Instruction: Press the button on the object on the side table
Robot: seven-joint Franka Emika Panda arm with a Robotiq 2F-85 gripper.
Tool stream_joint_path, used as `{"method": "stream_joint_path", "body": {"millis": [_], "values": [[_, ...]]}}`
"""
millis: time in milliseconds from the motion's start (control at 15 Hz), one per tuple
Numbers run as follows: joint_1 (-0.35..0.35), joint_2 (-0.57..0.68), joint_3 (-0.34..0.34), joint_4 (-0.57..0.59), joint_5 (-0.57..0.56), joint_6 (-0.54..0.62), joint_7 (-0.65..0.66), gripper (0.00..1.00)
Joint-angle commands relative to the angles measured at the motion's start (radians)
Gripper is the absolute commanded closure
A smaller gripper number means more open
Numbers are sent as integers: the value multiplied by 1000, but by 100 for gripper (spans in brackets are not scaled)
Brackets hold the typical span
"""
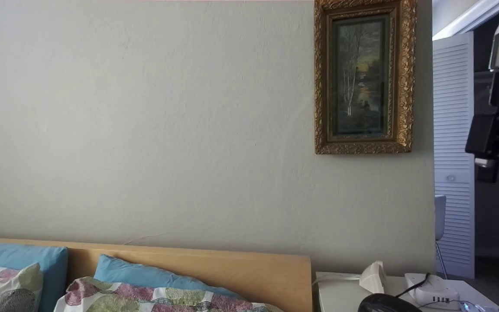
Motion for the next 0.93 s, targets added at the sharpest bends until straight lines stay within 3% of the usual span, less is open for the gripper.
{"method": "stream_joint_path", "body": {"millis": [0, 400, 867], "values": [[-34, 199, 21, 109, -12, 80, 98, 0], [-45, 435, 20, 250, -39, 201, 240, 0], [-10, 684, -18, 437, -136, 214, 455, 0]]}}
